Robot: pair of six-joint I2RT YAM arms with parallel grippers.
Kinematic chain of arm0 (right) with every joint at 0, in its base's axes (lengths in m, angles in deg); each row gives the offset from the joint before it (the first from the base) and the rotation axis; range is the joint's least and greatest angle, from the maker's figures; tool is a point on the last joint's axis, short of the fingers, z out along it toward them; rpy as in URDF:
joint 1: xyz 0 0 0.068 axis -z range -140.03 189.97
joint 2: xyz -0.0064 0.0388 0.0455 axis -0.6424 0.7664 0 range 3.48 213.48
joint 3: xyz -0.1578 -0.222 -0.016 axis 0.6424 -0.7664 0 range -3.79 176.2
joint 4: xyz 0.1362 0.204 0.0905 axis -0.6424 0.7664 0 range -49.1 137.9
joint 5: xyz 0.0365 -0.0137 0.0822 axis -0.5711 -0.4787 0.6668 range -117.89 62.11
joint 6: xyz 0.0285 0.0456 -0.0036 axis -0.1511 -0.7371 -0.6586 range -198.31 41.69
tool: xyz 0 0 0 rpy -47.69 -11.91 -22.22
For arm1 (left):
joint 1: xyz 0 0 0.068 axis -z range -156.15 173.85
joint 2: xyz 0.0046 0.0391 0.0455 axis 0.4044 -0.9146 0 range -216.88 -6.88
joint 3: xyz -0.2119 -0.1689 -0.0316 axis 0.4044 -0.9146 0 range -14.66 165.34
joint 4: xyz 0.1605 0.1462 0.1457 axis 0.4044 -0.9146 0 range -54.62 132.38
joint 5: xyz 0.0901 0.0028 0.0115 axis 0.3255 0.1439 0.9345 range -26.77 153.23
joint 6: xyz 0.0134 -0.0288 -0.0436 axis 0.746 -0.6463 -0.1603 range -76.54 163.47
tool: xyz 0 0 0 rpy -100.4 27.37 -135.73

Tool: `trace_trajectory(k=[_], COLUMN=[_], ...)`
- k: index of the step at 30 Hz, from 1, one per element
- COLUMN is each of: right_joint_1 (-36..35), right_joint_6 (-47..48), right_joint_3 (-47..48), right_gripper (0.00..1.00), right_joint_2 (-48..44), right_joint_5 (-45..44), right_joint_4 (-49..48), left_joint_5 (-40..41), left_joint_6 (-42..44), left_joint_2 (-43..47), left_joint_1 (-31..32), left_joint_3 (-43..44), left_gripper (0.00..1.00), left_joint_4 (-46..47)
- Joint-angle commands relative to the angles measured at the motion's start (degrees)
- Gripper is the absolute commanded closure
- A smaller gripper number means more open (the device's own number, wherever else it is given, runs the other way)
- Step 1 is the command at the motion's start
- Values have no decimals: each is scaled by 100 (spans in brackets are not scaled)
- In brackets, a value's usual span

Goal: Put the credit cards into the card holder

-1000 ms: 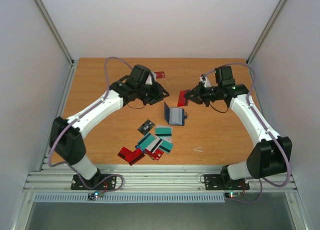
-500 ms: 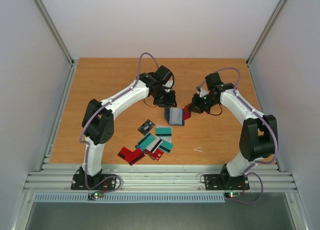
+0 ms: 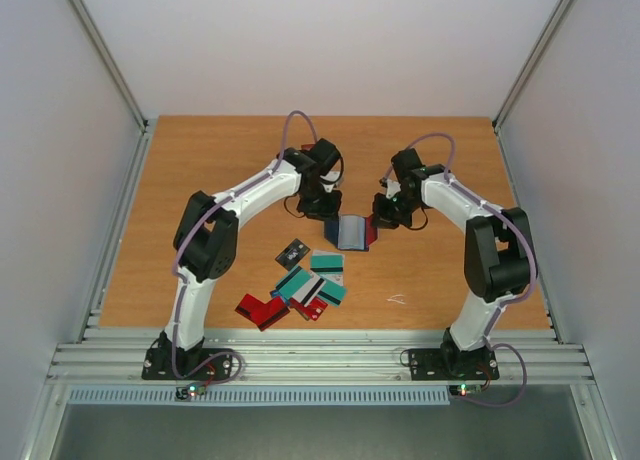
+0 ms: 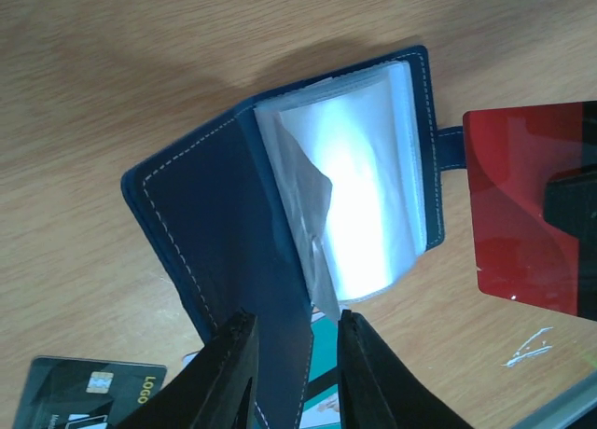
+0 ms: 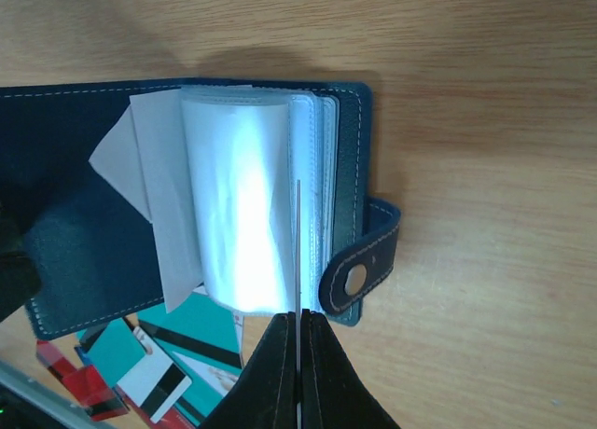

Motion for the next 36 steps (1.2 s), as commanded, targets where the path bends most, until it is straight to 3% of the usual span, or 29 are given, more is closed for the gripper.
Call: trace_trajectory(k=[1,15,28,36], right_joint_1=[-152,-235,-343,-359], right_joint_6=[113,170,91,-525], right_joint_3=[211,183,100,52], right_gripper=[99,99,99,99], right_joint_2=[229,672,801,1151], right_joint_5=[-203,-43,978,1969], right_joint_4=[-254,-579,-1140,-1914], left_joint_5=[44,-36,-254,-818], left_joint_6=[232,343,270,-67], left_joint_2=[7,-195,-180,156], left_joint_1=[-80,-127,-194,-380], left_joint_3=[-102,-79,-291,-1170], left_gripper=[74,74,74,76], left_joint_4=[29,46,246,958])
